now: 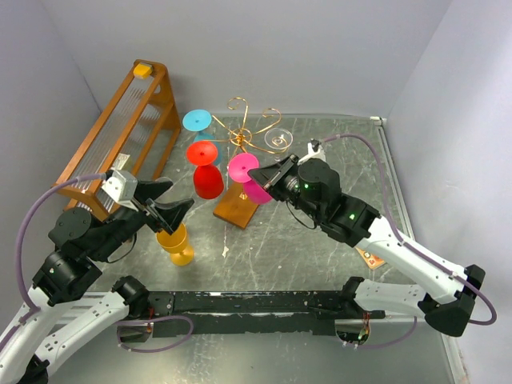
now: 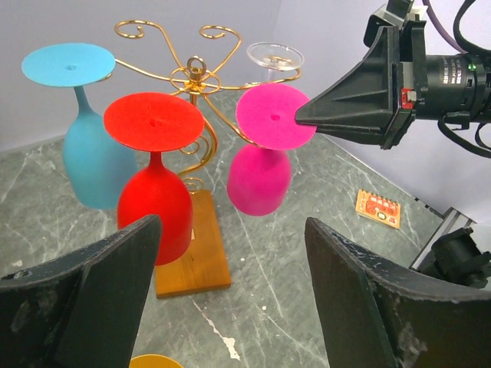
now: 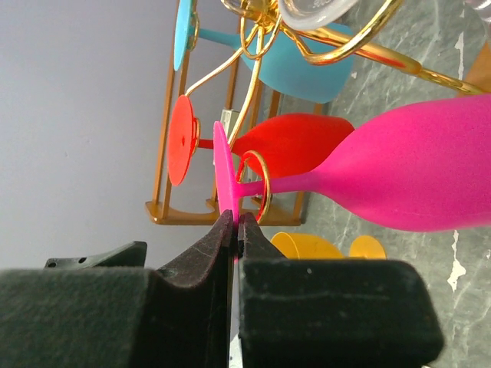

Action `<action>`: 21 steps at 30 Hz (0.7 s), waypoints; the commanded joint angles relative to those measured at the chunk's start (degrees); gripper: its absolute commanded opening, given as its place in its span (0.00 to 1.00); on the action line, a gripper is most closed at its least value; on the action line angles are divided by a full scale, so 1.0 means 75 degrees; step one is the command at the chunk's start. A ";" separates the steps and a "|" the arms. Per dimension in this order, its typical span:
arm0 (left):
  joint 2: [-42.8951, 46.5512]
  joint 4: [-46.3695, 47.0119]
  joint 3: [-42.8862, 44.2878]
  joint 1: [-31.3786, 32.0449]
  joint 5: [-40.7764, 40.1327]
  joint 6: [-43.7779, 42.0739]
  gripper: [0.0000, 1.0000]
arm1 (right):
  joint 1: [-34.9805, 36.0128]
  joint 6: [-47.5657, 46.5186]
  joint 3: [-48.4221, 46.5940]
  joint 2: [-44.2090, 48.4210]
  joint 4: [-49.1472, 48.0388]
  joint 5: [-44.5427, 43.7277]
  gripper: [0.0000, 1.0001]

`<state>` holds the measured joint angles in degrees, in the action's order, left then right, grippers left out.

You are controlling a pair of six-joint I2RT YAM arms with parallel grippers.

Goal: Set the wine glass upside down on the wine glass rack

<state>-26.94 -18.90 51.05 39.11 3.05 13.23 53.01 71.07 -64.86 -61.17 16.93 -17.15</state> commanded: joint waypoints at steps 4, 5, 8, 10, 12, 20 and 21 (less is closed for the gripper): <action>-0.0215 -0.0547 0.0332 0.0023 -0.0034 0.0686 0.86 | -0.0036 0.0171 0.0169 0.0278 0.0297 -0.0497 0.12; -0.0271 -0.0681 0.0401 0.0022 -0.0048 0.0790 0.86 | -0.0042 0.0188 0.0183 0.0307 0.0324 -0.0518 0.15; -0.0451 -0.1318 0.0624 0.0022 -0.0337 0.1268 0.86 | -0.0036 0.0204 0.0240 0.0399 0.0333 -0.0559 0.22; -0.0601 -0.1868 0.0778 0.0023 -0.0767 0.1533 0.86 | -0.0037 0.0214 0.0254 0.0448 0.0371 -0.0593 0.25; -0.0782 -0.2528 0.1027 0.0023 -0.1255 0.1905 0.85 | -0.0032 0.0216 0.0259 0.0485 0.0432 -0.0614 0.27; -0.1026 -0.3891 0.1268 0.0022 -0.1726 0.2737 0.85 | -0.0031 0.0177 0.0462 0.0758 0.0559 -0.0661 0.41; -0.1031 -0.3979 0.1283 0.0029 -0.1720 0.2788 0.83 | -0.0032 0.0110 0.0528 0.0829 0.0489 -0.0650 0.43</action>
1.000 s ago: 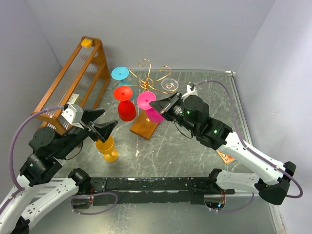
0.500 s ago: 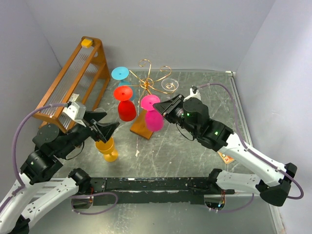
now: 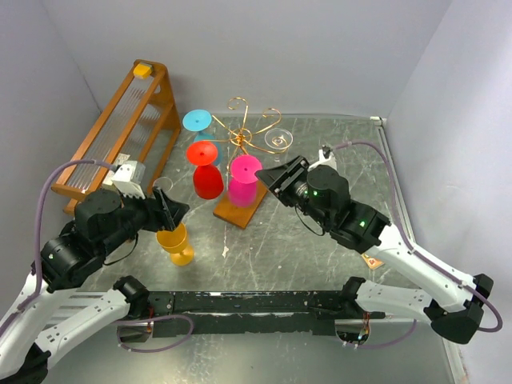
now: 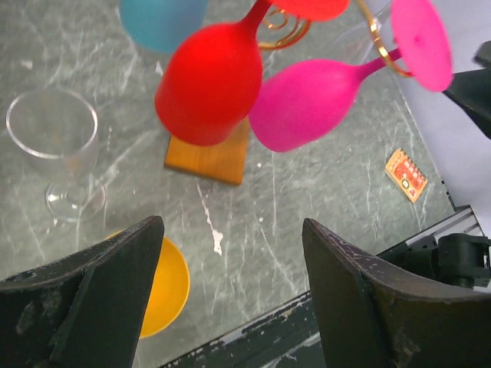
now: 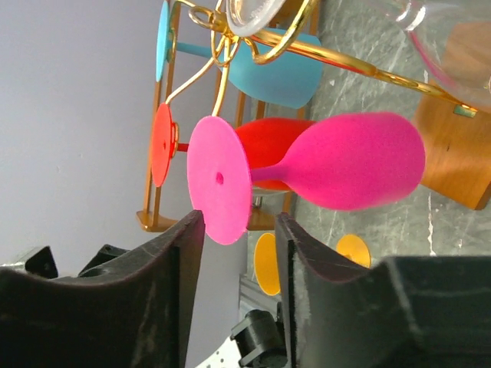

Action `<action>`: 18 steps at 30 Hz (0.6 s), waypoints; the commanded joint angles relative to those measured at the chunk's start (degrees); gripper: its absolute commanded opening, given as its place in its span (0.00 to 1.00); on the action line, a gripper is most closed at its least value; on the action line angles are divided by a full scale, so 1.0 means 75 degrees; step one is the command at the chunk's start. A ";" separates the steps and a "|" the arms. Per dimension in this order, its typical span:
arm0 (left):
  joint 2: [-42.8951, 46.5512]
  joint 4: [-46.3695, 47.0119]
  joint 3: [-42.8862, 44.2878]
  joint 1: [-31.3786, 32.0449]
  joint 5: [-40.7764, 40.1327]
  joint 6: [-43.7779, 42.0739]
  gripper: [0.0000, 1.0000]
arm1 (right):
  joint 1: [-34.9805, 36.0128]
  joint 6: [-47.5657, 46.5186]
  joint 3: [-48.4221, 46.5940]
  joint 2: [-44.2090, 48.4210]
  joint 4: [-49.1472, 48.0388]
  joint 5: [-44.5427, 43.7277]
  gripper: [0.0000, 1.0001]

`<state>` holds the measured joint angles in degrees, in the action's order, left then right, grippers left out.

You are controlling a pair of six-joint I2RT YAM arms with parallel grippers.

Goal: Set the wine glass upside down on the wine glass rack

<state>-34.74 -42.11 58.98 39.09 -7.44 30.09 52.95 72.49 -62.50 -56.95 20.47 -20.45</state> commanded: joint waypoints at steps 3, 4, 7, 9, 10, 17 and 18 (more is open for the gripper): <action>-0.0063 -0.1257 0.0317 0.0027 -0.0339 0.0722 0.75 | -0.0026 -0.0372 0.0529 0.0511 -0.0233 -0.0262 0.49; -0.0102 -0.1340 0.0326 0.0020 -0.0349 0.0767 0.72 | -0.0019 -0.0461 0.0618 0.0604 -0.0287 -0.0323 0.51; -0.0250 -0.1514 0.0198 0.0026 -0.0253 0.0865 0.70 | -0.0026 -0.0835 0.1004 0.0820 -0.0596 -0.0501 0.53; -0.0363 -0.1483 0.0046 0.0025 -0.0059 0.0895 0.69 | -0.0029 -0.1202 0.1164 0.0944 -0.0783 -0.0641 0.54; -0.0431 -0.1488 -0.0029 0.0024 0.0019 0.0919 0.68 | -0.0023 -0.1364 0.1228 0.1001 -0.0838 -0.0728 0.54; -0.0642 -0.2032 -0.0185 0.0023 -0.0343 0.1304 0.68 | -0.0020 -0.2440 0.1565 0.1375 -0.0905 -0.1587 0.55; -0.0631 -0.1999 -0.0266 0.0024 -0.0323 0.1366 0.68 | -0.0022 -0.2627 0.1626 0.1431 -0.0962 -0.1649 0.55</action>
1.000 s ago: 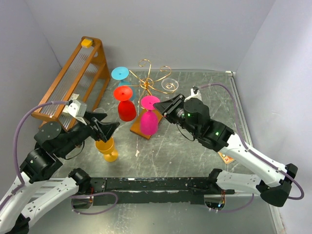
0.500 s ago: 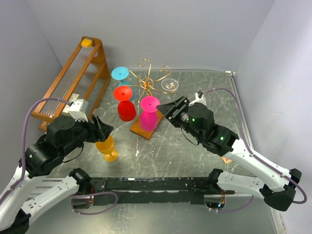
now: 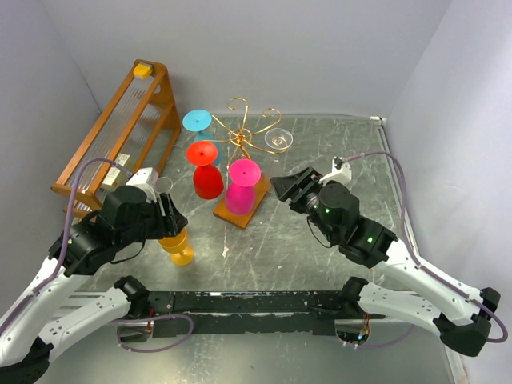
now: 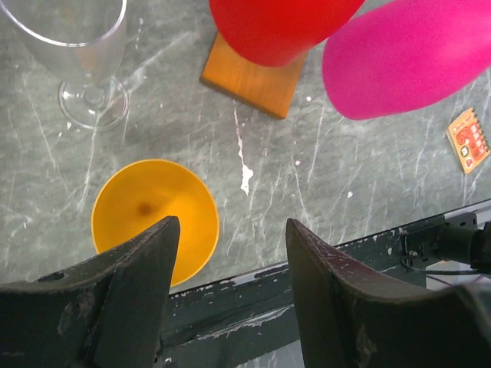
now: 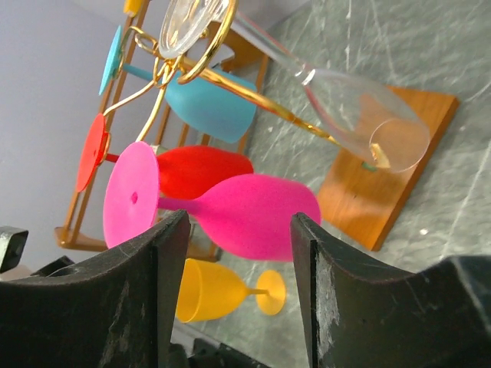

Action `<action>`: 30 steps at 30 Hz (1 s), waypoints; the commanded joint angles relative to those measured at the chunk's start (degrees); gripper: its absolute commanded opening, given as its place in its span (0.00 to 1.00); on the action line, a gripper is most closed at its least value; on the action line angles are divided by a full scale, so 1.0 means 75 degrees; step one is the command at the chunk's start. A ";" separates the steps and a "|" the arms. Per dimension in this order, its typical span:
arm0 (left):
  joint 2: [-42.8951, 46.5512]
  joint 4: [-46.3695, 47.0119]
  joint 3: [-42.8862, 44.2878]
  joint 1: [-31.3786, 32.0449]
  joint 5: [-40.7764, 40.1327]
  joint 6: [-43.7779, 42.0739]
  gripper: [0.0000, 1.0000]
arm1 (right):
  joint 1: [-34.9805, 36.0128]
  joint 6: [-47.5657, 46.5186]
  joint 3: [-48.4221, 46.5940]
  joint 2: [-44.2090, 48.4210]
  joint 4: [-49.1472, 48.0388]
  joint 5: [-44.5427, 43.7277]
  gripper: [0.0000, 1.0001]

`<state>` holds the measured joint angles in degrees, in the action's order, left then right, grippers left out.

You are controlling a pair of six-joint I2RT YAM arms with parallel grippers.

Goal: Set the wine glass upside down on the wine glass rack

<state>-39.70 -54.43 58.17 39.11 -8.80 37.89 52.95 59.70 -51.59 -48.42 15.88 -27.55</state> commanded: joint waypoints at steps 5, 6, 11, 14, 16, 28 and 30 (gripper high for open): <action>-0.0211 0.0016 -0.0704 0.0020 0.0176 0.0461 0.68 | -0.0023 -0.2025 0.0548 0.0790 -0.0987 -0.0715 0.58; -0.0300 0.0051 -0.0760 0.0029 0.0161 0.0467 0.68 | -0.0018 -0.2206 0.0630 0.0885 -0.1153 -0.0676 0.58; -0.0483 0.0059 -0.0874 0.0021 -0.0144 0.0581 0.65 | -0.0028 -0.2567 0.0946 0.1347 -0.1631 -0.0627 0.56; -0.0548 0.0343 -0.1020 0.0015 0.0026 0.0545 0.62 | -0.0019 -0.2498 0.0995 0.1452 -0.1600 -0.0744 0.54; -0.0663 0.0500 -0.1141 0.0033 0.0193 0.0506 0.61 | -0.0023 -0.2418 0.0979 0.1449 -0.1534 -0.0763 0.53; -0.1347 0.0995 -0.1432 0.0023 0.0119 0.0337 0.31 | -0.0019 -0.2007 0.0721 0.1267 -0.1271 -0.0677 0.51; -0.1396 0.0924 -0.1414 0.0023 0.0073 0.0286 0.20 | -0.0025 -0.1914 0.0730 0.1293 -0.1239 -0.0708 0.50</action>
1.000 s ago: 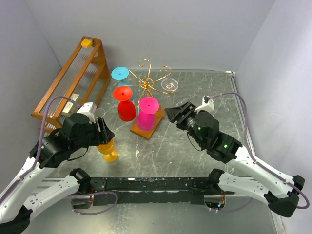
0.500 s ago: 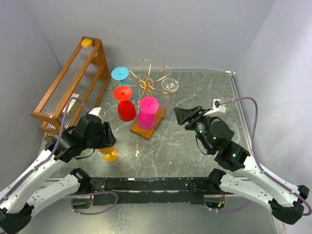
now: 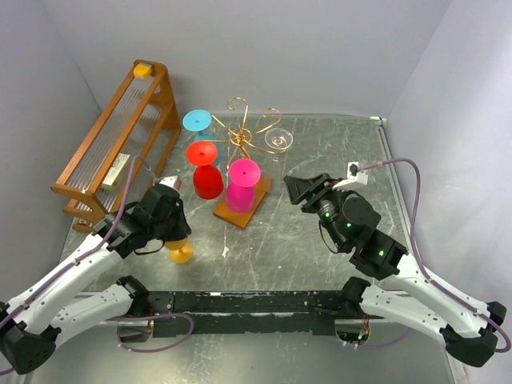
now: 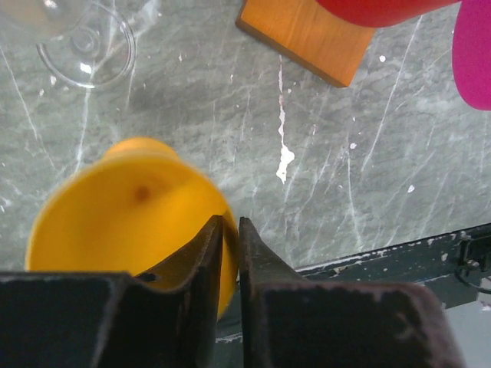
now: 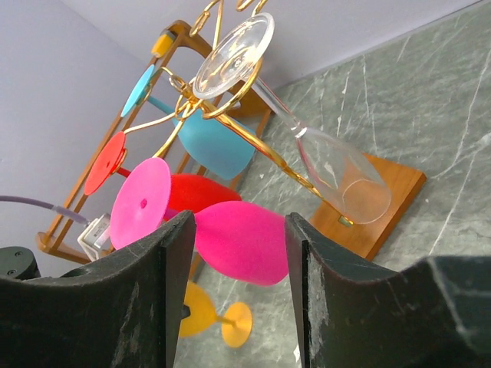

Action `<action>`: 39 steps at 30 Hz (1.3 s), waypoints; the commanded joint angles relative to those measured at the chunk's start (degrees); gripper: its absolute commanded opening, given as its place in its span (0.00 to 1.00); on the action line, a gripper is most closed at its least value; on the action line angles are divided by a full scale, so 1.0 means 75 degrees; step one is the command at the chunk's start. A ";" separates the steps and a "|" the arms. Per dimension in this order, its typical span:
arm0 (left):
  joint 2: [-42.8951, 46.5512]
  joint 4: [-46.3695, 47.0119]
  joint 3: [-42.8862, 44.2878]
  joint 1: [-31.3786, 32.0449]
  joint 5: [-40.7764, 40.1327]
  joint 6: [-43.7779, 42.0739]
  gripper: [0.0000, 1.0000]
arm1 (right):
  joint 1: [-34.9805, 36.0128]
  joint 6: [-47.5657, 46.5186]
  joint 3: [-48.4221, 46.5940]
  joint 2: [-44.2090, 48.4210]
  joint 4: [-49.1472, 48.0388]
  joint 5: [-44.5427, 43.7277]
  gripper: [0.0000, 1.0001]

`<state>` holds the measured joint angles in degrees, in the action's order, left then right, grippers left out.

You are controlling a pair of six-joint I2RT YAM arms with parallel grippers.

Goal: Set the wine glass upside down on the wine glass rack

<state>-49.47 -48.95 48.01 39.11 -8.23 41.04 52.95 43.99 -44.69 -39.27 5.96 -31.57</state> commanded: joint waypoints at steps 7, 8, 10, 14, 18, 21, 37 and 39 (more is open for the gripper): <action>0.0168 0.0028 0.0306 0.0026 0.0019 -0.0306 0.07 | -0.0028 0.0330 -0.0202 0.0152 0.0094 -0.0192 0.49; 0.0199 -0.0037 0.0398 0.0022 0.0063 -0.0380 0.07 | -0.0028 0.0350 -0.0221 0.0160 0.0115 -0.0184 0.49; 0.0267 -0.0197 0.0618 0.0034 0.0197 -0.0535 0.07 | -0.0022 0.0374 -0.0257 0.0144 0.0157 -0.0160 0.49; 0.0575 -0.0396 0.1095 0.0031 0.0943 -0.1057 0.07 | -0.0022 0.0460 -0.0353 0.0139 0.0278 -0.0109 0.48; 0.0907 -0.0227 0.1332 0.0031 0.1944 -0.1472 0.07 | -0.0022 0.0475 -0.0370 0.0184 0.0268 -0.0120 0.48; 0.1036 0.0028 0.1433 0.0024 0.2907 -0.1768 0.07 | -0.0025 0.0508 -0.0376 0.0185 0.0249 -0.0129 0.48; 0.1654 0.4543 0.1664 0.0026 0.5892 -0.1144 0.07 | -0.0023 -0.0706 -0.0574 0.0207 -0.1899 0.2764 0.55; 0.1629 0.4953 0.1748 0.0030 0.5963 -0.0967 0.07 | -0.0028 -0.0772 -0.0578 0.0297 -0.2125 0.2944 0.56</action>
<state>-37.47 -24.45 58.15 39.16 31.48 30.50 52.95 40.82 -48.31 -38.79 -2.68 -15.44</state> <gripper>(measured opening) 0.071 0.551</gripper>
